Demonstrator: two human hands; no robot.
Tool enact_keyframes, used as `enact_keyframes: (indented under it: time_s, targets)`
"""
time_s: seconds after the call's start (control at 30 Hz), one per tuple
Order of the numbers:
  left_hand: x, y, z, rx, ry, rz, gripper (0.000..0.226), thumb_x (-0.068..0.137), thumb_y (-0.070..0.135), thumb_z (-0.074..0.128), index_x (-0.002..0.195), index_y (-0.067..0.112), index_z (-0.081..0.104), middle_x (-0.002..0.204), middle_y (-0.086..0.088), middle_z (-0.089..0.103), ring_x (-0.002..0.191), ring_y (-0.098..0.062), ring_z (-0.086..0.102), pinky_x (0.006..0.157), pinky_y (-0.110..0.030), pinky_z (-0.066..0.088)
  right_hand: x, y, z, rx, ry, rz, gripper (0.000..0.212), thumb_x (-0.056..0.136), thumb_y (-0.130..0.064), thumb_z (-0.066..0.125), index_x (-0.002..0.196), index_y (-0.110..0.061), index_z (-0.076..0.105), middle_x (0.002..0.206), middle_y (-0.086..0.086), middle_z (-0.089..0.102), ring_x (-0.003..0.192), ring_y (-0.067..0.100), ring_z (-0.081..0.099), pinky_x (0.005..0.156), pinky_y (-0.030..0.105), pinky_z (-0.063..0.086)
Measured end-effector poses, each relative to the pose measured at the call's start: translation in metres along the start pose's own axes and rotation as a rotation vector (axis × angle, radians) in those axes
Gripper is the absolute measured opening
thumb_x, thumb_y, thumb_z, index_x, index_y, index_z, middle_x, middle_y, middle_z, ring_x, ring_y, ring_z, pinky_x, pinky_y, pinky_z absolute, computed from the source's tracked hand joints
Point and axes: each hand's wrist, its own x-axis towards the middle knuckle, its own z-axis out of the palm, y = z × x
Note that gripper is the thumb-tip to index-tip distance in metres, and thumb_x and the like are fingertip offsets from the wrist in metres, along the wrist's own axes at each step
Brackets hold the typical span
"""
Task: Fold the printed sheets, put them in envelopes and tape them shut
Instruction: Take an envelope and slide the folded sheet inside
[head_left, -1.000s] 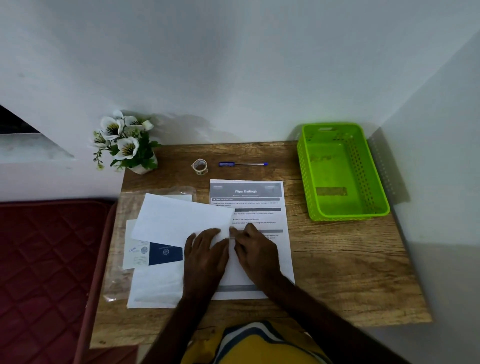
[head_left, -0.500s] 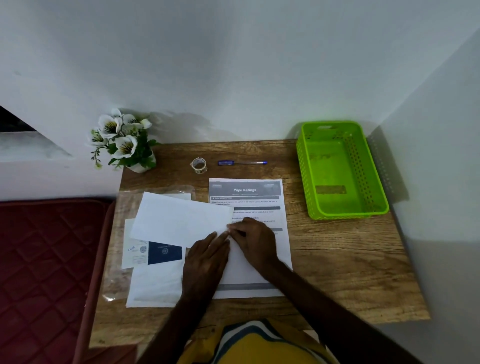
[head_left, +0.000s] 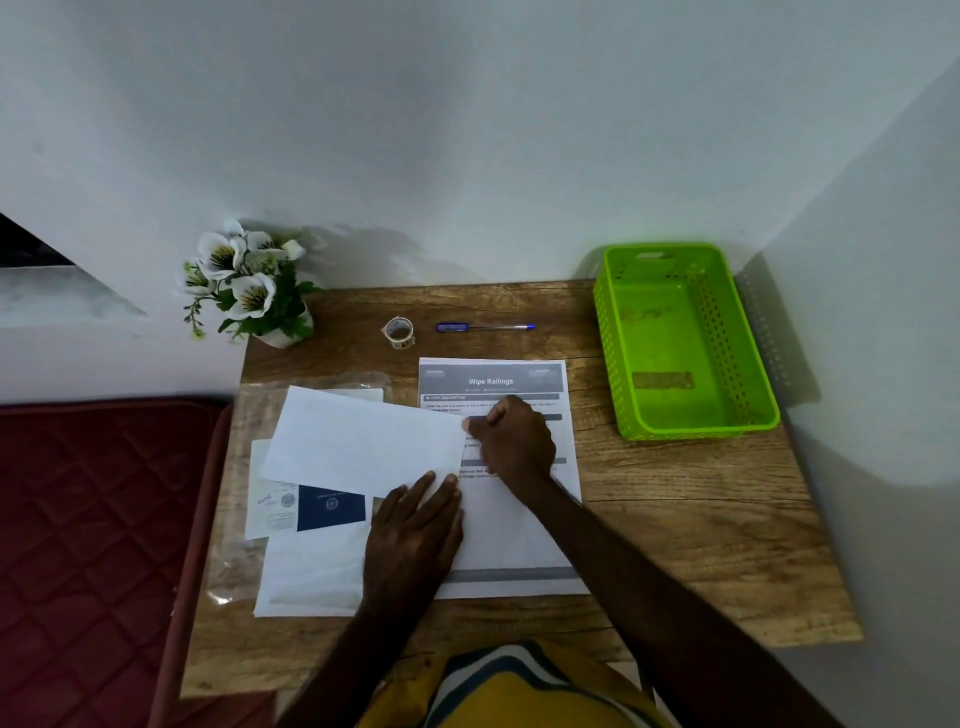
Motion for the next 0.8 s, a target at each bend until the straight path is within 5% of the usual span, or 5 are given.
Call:
enact_keyframes:
  time_s: [0.37,0.57,0.7,0.8]
  targets:
    - [0.001,0.002,-0.010,-0.031,-0.013,0.010,0.030,0.098,0.031,0.057,0.112,0.014,0.079,0.129,-0.004,0.071,0.127,-0.026,0.064,0.104,-0.049,0.051,-0.007,-0.006,-0.010,0.042,-0.069,0.004,0.035,0.095,-0.050,0.063,0.087,-0.016,0.063,0.075,0.004,0.074,0.067,0.024,0.073,0.078,0.044,0.062]
    - [0.039,-0.006,-0.028,-0.275,-0.008,-0.269,0.034,0.095,0.039,0.062,0.096,0.010,0.081,0.096,-0.006,0.079,0.087,-0.021,0.075,0.081,-0.035,0.061,-0.036,0.012,-0.013,-0.035,-0.156,-0.107,0.024,0.085,-0.034,0.078,0.080,-0.027,0.056,0.079,-0.006,0.069,0.073,0.018,0.067,0.071,0.039,0.059]
    - [0.073,-0.022,-0.029,-0.196,-0.054,-0.173,0.024,0.088,0.019,0.079,0.109,0.007,0.077,0.111,-0.011,0.076,0.107,-0.031,0.070,0.095,-0.047,0.056,-0.045,0.017,-0.007,-0.127,-0.118,-0.189,0.022,0.087,-0.036,0.077,0.087,-0.027,0.058,0.084,-0.007,0.069,0.078,0.014,0.064,0.069,0.030,0.052]
    - [0.100,-0.035,-0.025,-0.112,-0.250,-0.177,0.040,0.094,0.031,0.071,0.129,0.012,0.068,0.133,-0.010,0.066,0.128,-0.033,0.056,0.108,-0.052,0.042,-0.046,0.016,-0.004,-0.152,-0.081,-0.198,0.021,0.088,-0.035,0.075,0.086,-0.027,0.055,0.083,-0.007,0.067,0.076,0.013,0.062,0.063,0.025,0.042]
